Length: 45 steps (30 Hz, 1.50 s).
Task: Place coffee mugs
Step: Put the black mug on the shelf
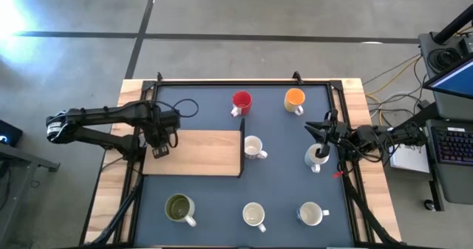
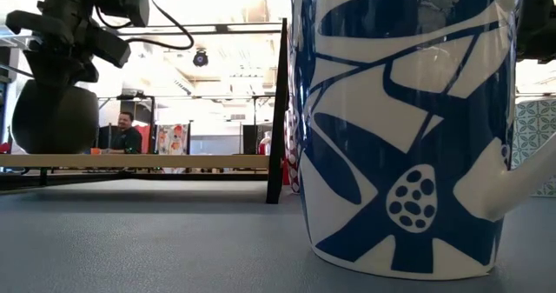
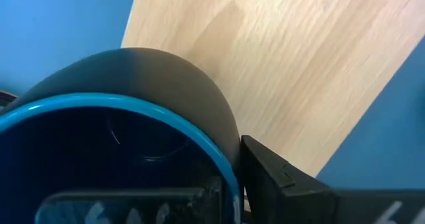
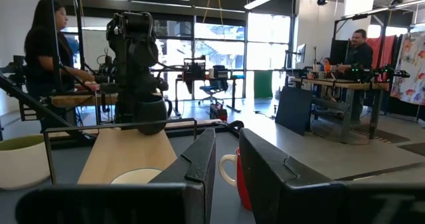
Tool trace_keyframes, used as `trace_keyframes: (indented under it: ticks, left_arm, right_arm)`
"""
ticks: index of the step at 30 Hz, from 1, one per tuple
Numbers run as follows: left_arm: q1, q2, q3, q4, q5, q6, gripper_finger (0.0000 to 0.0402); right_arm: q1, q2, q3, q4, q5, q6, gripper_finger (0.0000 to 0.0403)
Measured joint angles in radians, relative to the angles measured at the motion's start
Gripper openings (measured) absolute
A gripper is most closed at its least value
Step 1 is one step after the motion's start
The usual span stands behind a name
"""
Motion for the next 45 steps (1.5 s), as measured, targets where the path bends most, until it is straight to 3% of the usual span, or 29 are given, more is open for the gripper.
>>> trace_keyframes:
  ticks: [13, 30, 45]
  left_arm:
    - [0.0, -0.004, 0.011, 0.004, 0.01, -0.02, 0.0094]
    - [0.0, -0.01, 0.074, -0.028, -0.009, -0.027, 0.0096]
    - [0.0, -0.011, 0.17, -0.154, -0.035, -0.082, 0.0096]
  right_arm:
    - [0.0, 0.0, 0.0, 0.0, 0.0, 0.0, 0.0059]
    - [0.0, 0.0, 0.0, 0.0, 0.0, 0.0, 0.0059]
    - [0.0, 0.0, 0.0, 0.0, 0.0, 0.0, 0.0059]
